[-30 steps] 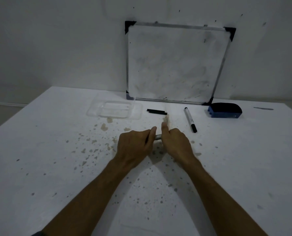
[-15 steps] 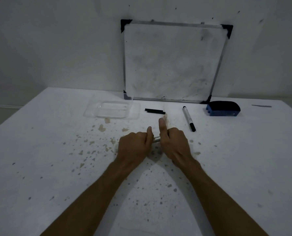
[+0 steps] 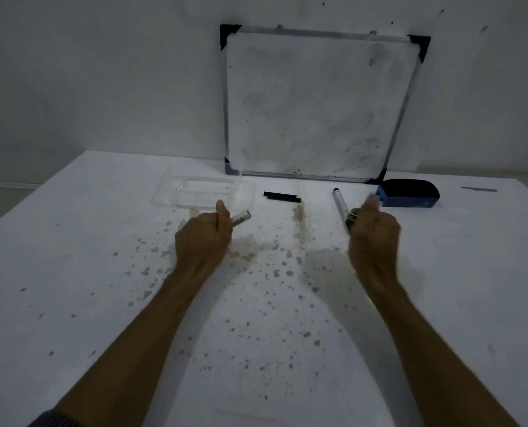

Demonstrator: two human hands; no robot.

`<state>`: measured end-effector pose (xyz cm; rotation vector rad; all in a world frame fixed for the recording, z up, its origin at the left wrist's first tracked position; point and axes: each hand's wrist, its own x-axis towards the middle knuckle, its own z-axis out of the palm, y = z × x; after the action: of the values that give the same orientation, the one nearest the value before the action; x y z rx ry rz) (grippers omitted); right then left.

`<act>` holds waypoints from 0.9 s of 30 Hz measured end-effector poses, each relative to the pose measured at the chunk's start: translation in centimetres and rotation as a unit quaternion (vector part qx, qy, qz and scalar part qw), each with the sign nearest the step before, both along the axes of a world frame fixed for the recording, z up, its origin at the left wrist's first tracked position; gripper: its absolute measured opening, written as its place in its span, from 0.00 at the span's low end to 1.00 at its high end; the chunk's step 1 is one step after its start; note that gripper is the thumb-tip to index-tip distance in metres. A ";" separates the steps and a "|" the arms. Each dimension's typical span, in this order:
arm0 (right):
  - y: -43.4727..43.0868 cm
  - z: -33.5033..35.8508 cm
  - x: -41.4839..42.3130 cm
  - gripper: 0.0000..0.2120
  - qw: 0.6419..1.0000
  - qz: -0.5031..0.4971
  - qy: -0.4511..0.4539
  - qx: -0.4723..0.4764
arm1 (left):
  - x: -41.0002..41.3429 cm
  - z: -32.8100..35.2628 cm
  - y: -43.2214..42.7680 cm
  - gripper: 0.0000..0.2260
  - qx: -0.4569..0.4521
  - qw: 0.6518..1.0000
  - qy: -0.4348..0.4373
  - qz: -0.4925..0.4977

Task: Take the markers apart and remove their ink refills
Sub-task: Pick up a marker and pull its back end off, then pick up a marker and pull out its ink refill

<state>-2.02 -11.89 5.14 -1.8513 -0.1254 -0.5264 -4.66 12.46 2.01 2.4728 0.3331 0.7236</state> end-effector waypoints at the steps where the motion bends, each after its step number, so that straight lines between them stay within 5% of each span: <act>1: -0.9 0.1 0.1 0.30 1.000 -0.014 0.003 -0.007 | -0.1 0.0 0.0 0.39 -0.006 1.000 -0.006 -0.003; 5: 0.9 -1.4 -0.6 0.29 0.988 0.034 0.067 -0.135 | 0.0 0.0 -3.1 0.40 0.015 0.999 0.003 -0.052; 10: 1.6 -2.1 -0.3 0.19 0.980 0.124 0.022 -0.154 | 0.0 0.0 -2.6 0.39 0.004 0.999 0.016 -0.044; 20: 1.5 -3.7 0.5 0.13 0.953 0.126 0.041 -0.273 | -0.3 0.3 -2.6 0.20 0.001 0.994 0.028 -0.108; 24: 2.0 -3.0 -0.3 0.24 0.969 0.133 0.051 -0.200 | -0.5 0.2 -2.7 0.17 0.033 0.991 0.017 -0.128; 27: 2.5 -1.9 -0.9 0.23 0.980 0.143 0.023 -0.140 | -0.6 0.0 -2.9 0.17 0.043 0.988 -0.007 -0.145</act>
<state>-2.92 -9.43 3.24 -2.0723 -0.4474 -0.2758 -5.24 9.57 2.02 2.5226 -0.0665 0.6420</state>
